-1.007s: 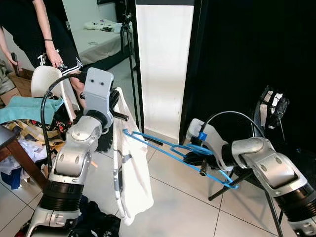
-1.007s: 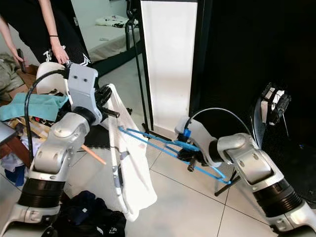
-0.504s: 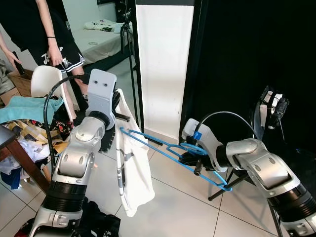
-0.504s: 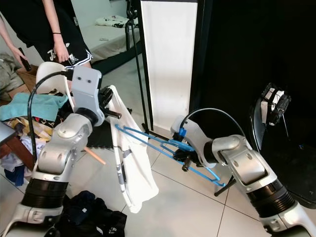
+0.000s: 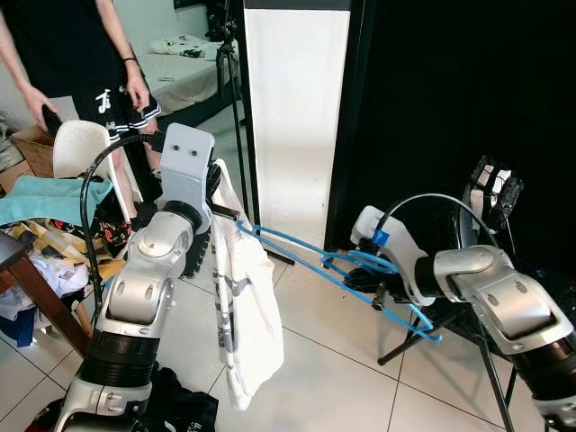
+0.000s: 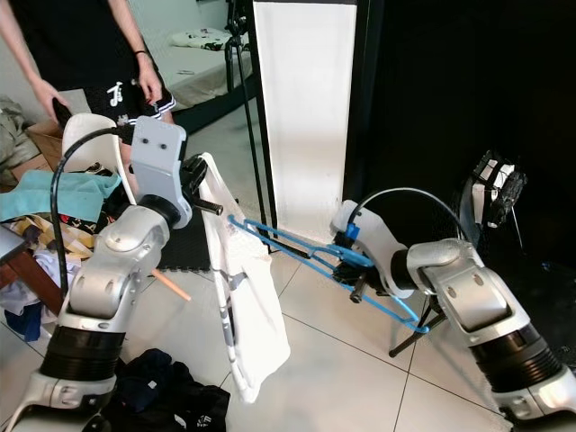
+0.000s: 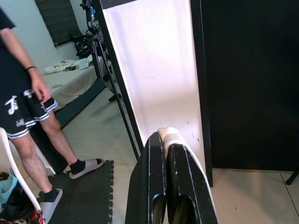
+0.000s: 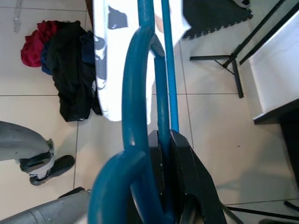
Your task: Hang hanger
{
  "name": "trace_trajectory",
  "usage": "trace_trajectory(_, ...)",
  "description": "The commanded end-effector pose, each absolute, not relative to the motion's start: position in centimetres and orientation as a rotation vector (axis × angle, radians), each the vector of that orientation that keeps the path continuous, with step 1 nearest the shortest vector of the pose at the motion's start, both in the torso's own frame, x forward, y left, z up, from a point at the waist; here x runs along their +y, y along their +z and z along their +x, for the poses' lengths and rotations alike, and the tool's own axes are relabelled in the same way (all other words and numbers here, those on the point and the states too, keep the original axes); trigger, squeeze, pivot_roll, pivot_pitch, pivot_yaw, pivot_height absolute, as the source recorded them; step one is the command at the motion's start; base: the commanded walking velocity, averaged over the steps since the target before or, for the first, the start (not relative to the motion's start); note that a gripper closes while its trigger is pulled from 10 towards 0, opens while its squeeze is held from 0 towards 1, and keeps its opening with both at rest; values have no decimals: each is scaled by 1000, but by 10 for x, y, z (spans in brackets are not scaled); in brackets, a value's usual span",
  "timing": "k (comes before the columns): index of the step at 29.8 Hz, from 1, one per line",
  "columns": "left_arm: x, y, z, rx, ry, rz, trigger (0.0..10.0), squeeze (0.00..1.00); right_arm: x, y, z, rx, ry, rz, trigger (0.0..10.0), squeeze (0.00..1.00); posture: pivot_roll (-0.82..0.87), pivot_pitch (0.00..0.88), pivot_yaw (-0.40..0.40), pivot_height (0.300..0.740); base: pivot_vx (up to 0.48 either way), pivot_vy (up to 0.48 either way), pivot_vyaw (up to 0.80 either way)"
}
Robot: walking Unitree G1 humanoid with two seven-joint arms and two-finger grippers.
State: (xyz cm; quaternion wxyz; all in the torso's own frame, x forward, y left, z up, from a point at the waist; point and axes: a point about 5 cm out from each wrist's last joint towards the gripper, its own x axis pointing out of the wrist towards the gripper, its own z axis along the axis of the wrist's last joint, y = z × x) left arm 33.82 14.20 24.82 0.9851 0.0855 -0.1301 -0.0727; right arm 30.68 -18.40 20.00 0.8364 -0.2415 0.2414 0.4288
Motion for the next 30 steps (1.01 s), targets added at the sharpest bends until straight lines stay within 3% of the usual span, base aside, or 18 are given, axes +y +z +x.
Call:
trace_trajectory(1,145,255,337,-290,-142,197,10000,0,-183,204,306,488,930,-510,10000,0,-134,0,8,736,0,0,0)
trace_trajectory(30,132,259,335,-309,-181,176,10000,0,-149,192,307,495,981,-514,10000,0,-129,0,-1,736,0,0,0)
